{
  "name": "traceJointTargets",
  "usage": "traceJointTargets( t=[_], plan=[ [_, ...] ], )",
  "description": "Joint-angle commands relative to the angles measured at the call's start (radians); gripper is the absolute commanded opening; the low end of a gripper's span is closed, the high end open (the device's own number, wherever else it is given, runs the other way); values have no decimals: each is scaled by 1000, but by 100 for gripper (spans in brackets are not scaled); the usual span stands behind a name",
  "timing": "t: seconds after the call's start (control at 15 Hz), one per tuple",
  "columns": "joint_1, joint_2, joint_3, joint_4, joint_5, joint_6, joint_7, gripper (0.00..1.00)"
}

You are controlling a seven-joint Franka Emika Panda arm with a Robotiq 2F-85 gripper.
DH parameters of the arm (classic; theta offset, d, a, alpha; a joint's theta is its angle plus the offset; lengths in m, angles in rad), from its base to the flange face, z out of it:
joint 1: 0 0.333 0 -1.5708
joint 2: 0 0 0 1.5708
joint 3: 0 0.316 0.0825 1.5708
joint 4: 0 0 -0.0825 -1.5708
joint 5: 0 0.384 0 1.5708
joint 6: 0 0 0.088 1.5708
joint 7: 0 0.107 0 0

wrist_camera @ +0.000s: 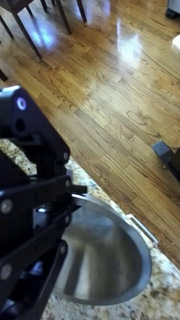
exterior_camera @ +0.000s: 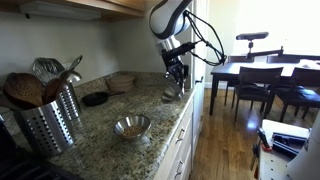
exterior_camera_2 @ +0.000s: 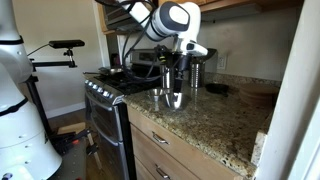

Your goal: Pour some contents from the silver bowl on the right to the one on the left.

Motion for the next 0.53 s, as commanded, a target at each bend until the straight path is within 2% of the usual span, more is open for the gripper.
traceJointTargets(
  t=[0.0, 0.2, 0.4, 0.47],
  plan=[
    [-41, 213, -45, 199, 36, 22, -121, 7],
    [-51, 325, -59, 330, 51, -4, -193, 7],
    [-38, 363, -55, 408, 47, -24, -238, 7],
    [-32, 371, -54, 423, 40, -29, -249, 19]
  ],
)
